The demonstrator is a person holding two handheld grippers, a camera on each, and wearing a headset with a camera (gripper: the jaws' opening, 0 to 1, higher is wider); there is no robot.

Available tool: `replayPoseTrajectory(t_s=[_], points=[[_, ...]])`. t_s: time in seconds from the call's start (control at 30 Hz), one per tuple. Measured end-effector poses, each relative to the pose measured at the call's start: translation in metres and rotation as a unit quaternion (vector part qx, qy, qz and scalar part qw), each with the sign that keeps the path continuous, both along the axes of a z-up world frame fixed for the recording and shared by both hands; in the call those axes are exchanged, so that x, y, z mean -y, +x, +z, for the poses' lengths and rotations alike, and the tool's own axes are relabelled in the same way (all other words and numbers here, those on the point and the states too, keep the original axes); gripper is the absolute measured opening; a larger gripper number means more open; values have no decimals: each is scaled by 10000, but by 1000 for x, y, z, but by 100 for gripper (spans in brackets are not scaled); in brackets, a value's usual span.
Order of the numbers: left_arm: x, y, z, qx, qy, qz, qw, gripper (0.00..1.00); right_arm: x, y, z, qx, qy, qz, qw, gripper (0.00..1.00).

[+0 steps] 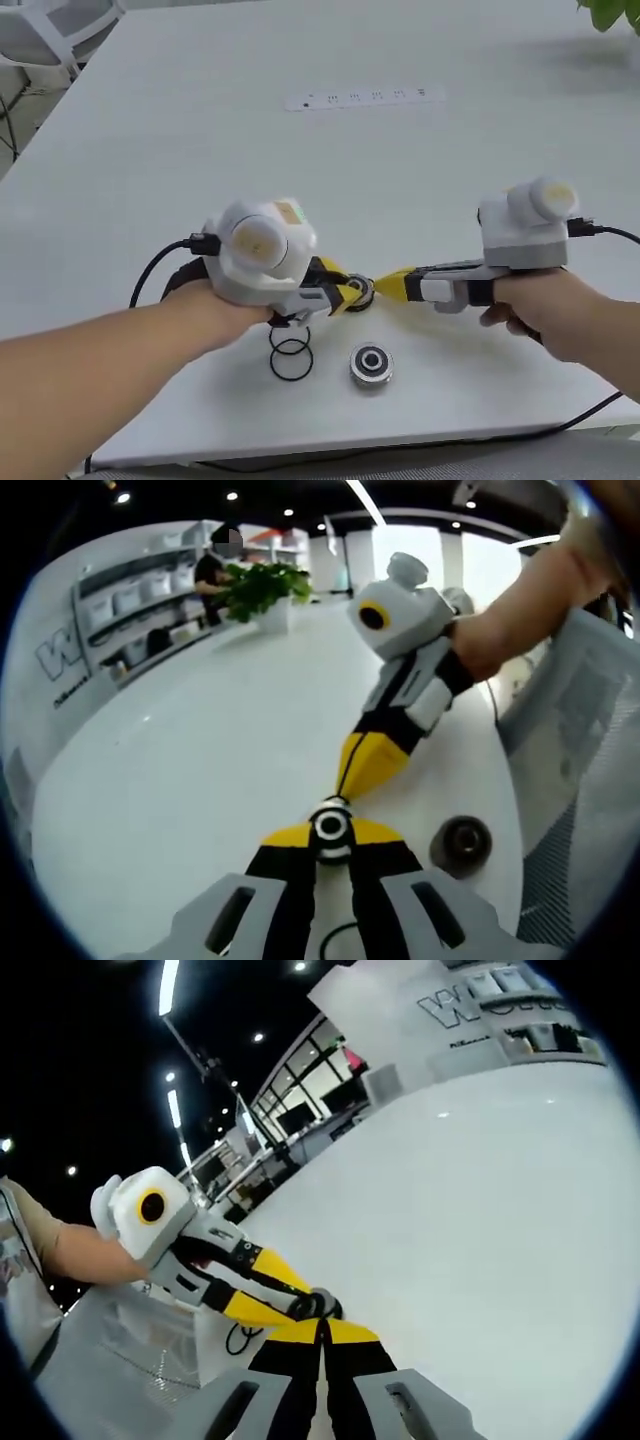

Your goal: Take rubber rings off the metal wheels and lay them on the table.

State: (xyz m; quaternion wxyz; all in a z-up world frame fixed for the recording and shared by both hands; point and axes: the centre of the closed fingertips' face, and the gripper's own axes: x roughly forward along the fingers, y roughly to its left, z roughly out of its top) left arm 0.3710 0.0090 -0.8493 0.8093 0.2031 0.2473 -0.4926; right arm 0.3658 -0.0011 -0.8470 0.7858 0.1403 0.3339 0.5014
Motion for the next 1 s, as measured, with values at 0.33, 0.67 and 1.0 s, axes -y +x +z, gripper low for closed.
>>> replayPoseTrajectory(t_s=[0.33, 0.67, 1.0], points=[[1, 0, 0, 5, 34, 77, 10000, 12, -1, 0, 2, -202, 140, -142, 9996, 0], [1, 2, 0, 1, 101, 148, 9998, 11, -2, 2, 4, -317, 285, -302, 9986, 0], [1, 1, 0, 22, 172, 154, 9997, 11, -8, 0, 6, -284, 362, -195, 9988, 0]])
